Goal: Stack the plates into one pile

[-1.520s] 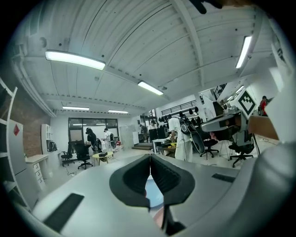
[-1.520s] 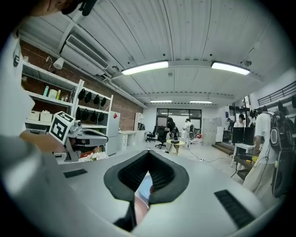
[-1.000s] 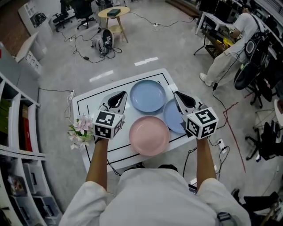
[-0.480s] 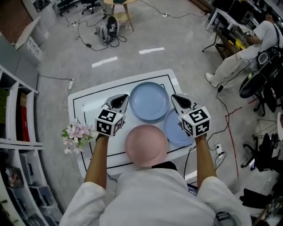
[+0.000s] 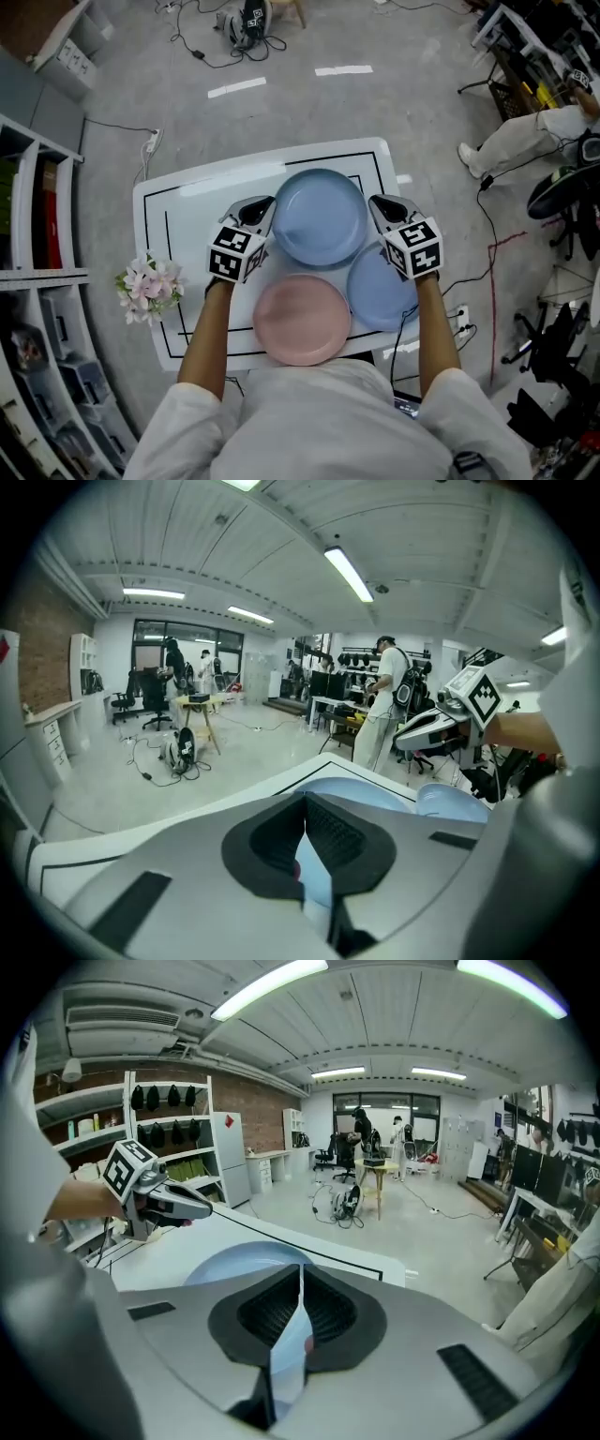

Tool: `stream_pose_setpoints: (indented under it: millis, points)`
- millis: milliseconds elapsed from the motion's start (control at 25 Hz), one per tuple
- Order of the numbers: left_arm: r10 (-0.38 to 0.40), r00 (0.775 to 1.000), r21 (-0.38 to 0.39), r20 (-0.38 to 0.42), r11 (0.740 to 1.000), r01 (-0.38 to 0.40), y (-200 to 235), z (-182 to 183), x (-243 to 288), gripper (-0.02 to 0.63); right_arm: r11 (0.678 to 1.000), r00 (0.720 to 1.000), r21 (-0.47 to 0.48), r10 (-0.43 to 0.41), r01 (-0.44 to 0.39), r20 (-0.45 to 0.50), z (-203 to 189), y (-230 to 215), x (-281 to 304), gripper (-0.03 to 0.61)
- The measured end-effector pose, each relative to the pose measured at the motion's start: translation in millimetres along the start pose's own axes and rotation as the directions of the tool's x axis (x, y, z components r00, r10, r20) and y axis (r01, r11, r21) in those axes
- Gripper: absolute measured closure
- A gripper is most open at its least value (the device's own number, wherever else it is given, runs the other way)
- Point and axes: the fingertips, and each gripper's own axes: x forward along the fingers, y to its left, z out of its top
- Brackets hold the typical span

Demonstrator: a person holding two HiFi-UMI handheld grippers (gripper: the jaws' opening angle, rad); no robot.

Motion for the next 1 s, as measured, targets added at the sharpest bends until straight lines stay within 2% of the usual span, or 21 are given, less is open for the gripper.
stream_pose_setpoints:
  millis: [80,240,320,440,600,760,880,1000]
  points:
    - [0.032,0.999,-0.025,-0.036,0.999,-0.033,10.5,-11.3,11.8,0.591,1.0,0.999,0.005,0.01,-0.01,-0.036,-9.3,-10.8,16.0,0.52]
    - [0.031,0.991,-0.067,-0.133,0.997,-0.04,18.9,-38.9,36.5,0.512,1.0,0.995,0.008,0.022,-0.021,-0.093,-28.5,-26.1,43.5,0.48]
    - [0.029,0.985,-0.088,-0.171,0.995,-0.045,23.1,-52.0,46.5,0.5,0.999,0.991,0.014,0.041,-0.039,-0.128,-40.3,-28.9,57.5,0.431]
    - [0.016,0.978,-0.132,-0.208,0.99,-0.045,26.3,-66.9,59.0,0.503,0.997,0.981,0.044,0.076,-0.069,-0.178,-58.3,-31.1,74.2,0.399]
    - [-0.009,0.969,-0.171,-0.245,0.985,-0.034,25.6,-81.1,72.0,0.502,0.991,0.965,0.08,0.123,-0.107,-0.233,-78.7,-31.2,90.0,0.401]
    - [-0.016,0.962,-0.21,-0.274,0.977,-0.043,27.9,-96.2,76.6,0.502,0.99,0.954,0.087,0.129,-0.109,-0.272,-93.6,-30.9,100.5,0.44]
    - [-0.031,0.961,-0.224,-0.275,0.974,-0.032,23.6,-97.8,78.8,0.528,0.987,0.953,0.116,0.138,-0.11,-0.271,-96.6,-30.0,104.0,0.497]
    - [-0.009,0.961,-0.228,-0.277,0.972,-0.057,25.5,-97.3,77.6,0.548,0.985,0.956,0.146,0.129,-0.092,-0.265,-93.6,-29.8,105.4,0.508]
